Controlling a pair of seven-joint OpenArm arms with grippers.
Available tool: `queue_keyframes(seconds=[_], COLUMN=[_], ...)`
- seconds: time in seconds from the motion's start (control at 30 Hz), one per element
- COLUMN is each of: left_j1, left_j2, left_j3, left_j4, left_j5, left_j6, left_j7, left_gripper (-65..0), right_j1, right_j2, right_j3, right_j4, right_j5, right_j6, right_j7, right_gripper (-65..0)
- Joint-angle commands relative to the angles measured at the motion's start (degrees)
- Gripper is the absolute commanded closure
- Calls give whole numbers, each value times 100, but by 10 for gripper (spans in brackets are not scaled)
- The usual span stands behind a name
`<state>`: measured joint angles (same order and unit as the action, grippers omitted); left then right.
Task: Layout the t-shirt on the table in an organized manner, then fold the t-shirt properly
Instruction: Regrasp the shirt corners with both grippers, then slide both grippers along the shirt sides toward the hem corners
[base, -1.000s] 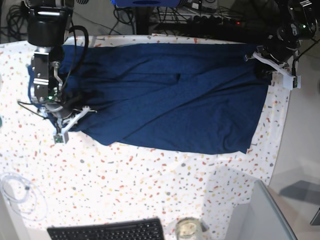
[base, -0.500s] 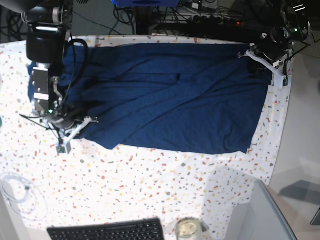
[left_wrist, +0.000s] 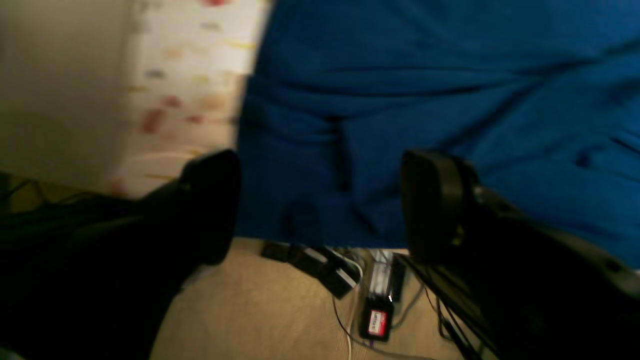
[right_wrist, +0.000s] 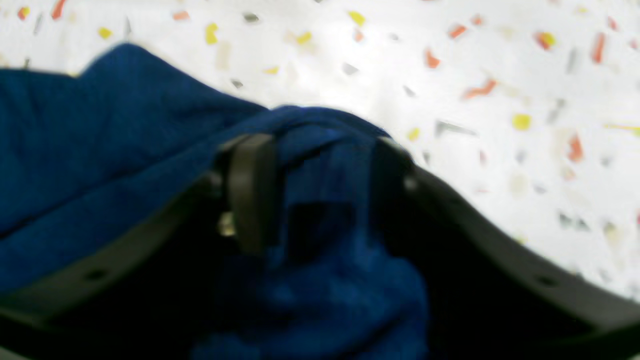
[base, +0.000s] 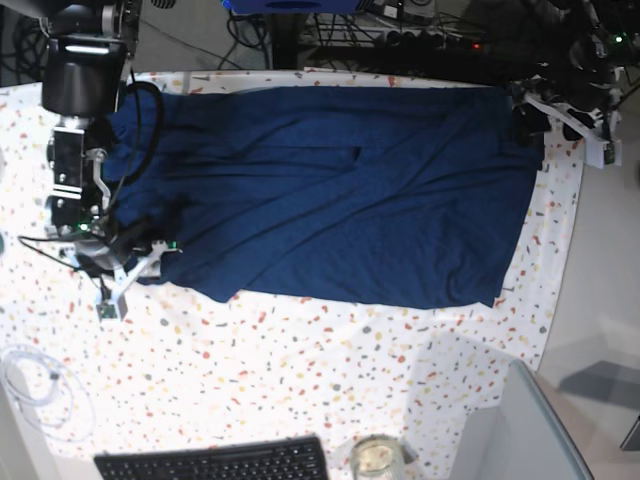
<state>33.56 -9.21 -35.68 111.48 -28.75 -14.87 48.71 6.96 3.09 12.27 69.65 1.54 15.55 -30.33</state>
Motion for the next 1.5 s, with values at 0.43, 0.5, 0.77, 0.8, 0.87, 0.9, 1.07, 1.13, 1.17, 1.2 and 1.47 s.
queue_keyframes(seconds=[0.43, 0.5, 0.77, 0.8, 0.87, 0.9, 1.07, 1.13, 1.17, 1.2, 1.47], left_j1=[-2095, -2552, -3624, -3624, -3633, -3633, -3774, -3783, -3783, -3791, -4073], left_j2=[-103, -208, -94, -77, -68, -68, -103, -147, -182, -200, -200], left_j3=[-348, 74, 1762, 1920, 2122, 2148, 2131, 2131, 2140, 2140, 2175], left_j4=[-717, -1131, -3302, -3539, -4049, -4322, -5280, -5421, -5456, -5473, -5438], left_j5=[14, 110, 1983, 2185, 2546, 2660, 2809, 2809, 2809, 2809, 2809], left_j6=[6, 6, 24, 32, 41, 41, 208, 428, 481, 507, 507], left_j7=[-84, -102, -1420, -1719, -2220, -2440, -3047, -3205, -3266, -3293, -3275], left_gripper=[0, 0, 0, 0, 0, 0, 0, 0, 0, 0, 0], right_j1=[381, 697, 504, 460, 416, 416, 838, 1075, 1172, 1286, 1647], right_j2=[38, 47, 143, 187, 240, 249, 513, 609, 645, 653, 803], right_j3=[8, 17, 52, 25, 34, 52, 52, 61, 34, 25, 8], right_j4=[574, -6, -279, -305, -314, -341, -1360, -2002, -2248, -2512, -3242], right_j5=[79, 61, 61, 61, 61, 61, 61, 61, 61, 61, 61], right_j6=[23, 23, 23, 23, 23, 23, 23, 23, 23, 23, 23], right_j7=[-471, -488, -963, -875, -620, -523, -224, 30, 189, 373, 1006], right_gripper=[-6, -8, -3, -3, -5, -6, -6, -6, -6, -6, -6])
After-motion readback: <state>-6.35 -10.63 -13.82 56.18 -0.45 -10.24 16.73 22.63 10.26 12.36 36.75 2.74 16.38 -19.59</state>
